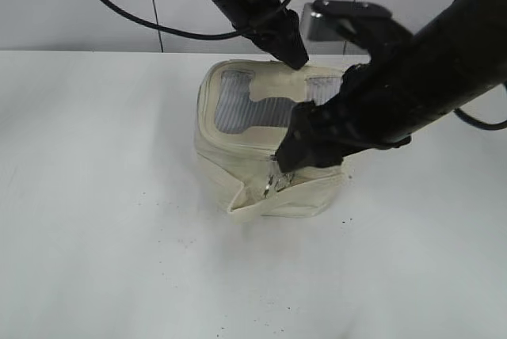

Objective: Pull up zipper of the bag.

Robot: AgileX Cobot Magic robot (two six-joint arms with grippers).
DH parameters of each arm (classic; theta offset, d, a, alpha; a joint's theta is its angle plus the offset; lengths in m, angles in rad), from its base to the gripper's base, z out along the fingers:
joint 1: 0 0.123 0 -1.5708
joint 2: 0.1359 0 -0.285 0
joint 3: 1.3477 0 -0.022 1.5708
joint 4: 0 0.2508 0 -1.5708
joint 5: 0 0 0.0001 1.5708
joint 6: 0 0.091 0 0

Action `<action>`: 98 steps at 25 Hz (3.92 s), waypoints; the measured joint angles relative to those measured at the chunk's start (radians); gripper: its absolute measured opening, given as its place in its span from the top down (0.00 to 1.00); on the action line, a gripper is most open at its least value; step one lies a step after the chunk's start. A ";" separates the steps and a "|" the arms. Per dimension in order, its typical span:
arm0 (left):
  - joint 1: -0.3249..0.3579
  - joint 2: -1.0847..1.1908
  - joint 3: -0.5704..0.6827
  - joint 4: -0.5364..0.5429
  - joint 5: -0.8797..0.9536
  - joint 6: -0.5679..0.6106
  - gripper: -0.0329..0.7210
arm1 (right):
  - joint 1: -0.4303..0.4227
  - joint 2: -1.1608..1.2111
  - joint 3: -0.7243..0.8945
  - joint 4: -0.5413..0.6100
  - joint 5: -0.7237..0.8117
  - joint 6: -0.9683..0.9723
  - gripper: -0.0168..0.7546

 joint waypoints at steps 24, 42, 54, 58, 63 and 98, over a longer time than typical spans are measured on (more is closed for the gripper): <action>0.044 -0.559 0.110 0.656 0.058 -0.569 0.48 | -0.419 -0.523 0.058 -0.378 0.451 0.209 0.21; 0.044 -1.600 1.246 0.622 0.055 -0.685 0.49 | -0.419 -1.170 0.462 -0.366 0.377 0.214 0.21; 0.044 -2.159 1.667 0.585 -0.082 -0.688 0.49 | -0.419 -1.363 0.494 -0.358 0.428 0.195 0.21; 0.044 -2.212 1.668 0.565 -0.114 -0.688 0.49 | -0.419 -1.376 0.494 -0.349 0.428 0.182 0.21; 0.044 -2.212 1.694 0.562 -0.099 -0.690 0.49 | -0.419 -1.379 0.494 -0.347 0.429 0.178 0.21; 0.545 -2.305 1.695 0.560 -0.098 -0.690 0.49 | -0.606 -1.520 0.494 -0.340 0.430 0.176 0.21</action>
